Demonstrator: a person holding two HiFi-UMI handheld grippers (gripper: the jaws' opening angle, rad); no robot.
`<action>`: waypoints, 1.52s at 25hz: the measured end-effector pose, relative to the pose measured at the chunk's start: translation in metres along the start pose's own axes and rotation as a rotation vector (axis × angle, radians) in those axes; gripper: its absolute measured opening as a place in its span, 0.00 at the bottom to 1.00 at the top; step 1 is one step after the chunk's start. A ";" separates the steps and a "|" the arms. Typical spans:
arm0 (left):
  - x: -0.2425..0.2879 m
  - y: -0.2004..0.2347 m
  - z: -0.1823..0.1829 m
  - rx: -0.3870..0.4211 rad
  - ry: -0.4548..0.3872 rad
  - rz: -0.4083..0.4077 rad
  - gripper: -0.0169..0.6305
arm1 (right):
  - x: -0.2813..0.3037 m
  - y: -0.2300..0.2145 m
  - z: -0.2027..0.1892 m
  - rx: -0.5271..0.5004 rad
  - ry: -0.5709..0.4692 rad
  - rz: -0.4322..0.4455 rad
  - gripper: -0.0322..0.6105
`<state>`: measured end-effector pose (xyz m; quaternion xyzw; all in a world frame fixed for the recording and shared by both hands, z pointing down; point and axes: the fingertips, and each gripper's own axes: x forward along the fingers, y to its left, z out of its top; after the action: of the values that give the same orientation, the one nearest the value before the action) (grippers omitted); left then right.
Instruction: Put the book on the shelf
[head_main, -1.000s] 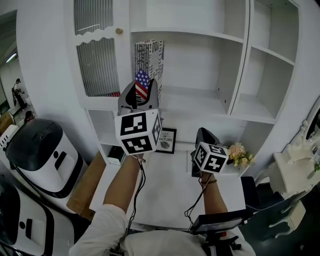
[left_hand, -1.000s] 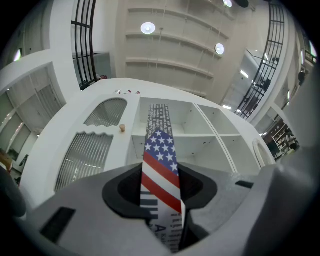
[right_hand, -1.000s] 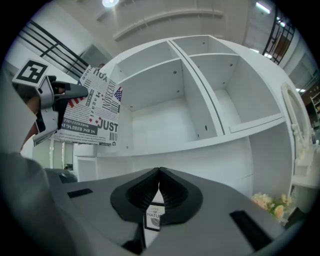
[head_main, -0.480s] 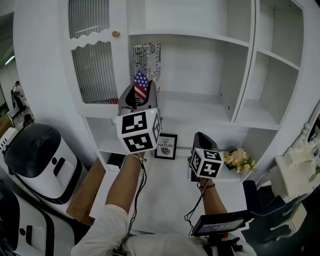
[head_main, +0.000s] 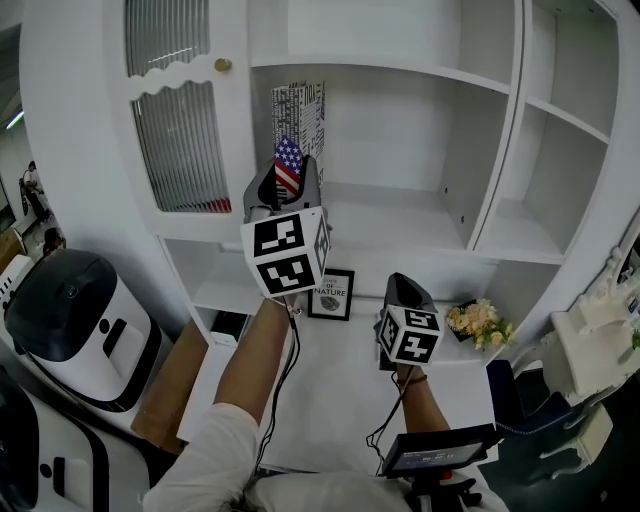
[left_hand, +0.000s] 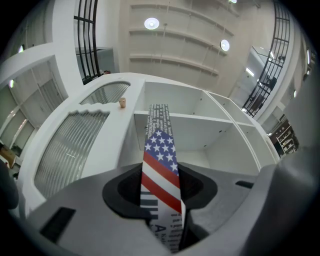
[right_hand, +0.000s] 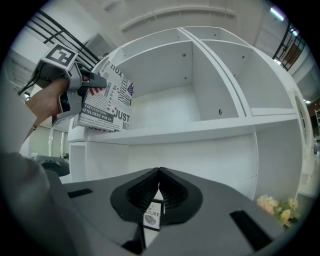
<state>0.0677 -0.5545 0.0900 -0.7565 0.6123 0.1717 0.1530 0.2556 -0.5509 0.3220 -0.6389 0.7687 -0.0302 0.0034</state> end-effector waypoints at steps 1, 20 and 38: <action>0.004 0.001 -0.002 -0.003 0.002 0.004 0.27 | 0.001 -0.001 -0.003 0.004 0.005 -0.002 0.08; 0.050 0.010 -0.029 -0.035 0.056 0.029 0.27 | 0.005 -0.035 -0.041 0.073 0.059 -0.072 0.08; 0.072 0.007 -0.054 -0.034 0.192 0.054 0.27 | 0.000 -0.059 -0.054 0.119 0.075 -0.095 0.08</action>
<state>0.0787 -0.6427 0.1062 -0.7551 0.6413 0.1126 0.0761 0.3110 -0.5595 0.3789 -0.6718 0.7339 -0.0999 0.0112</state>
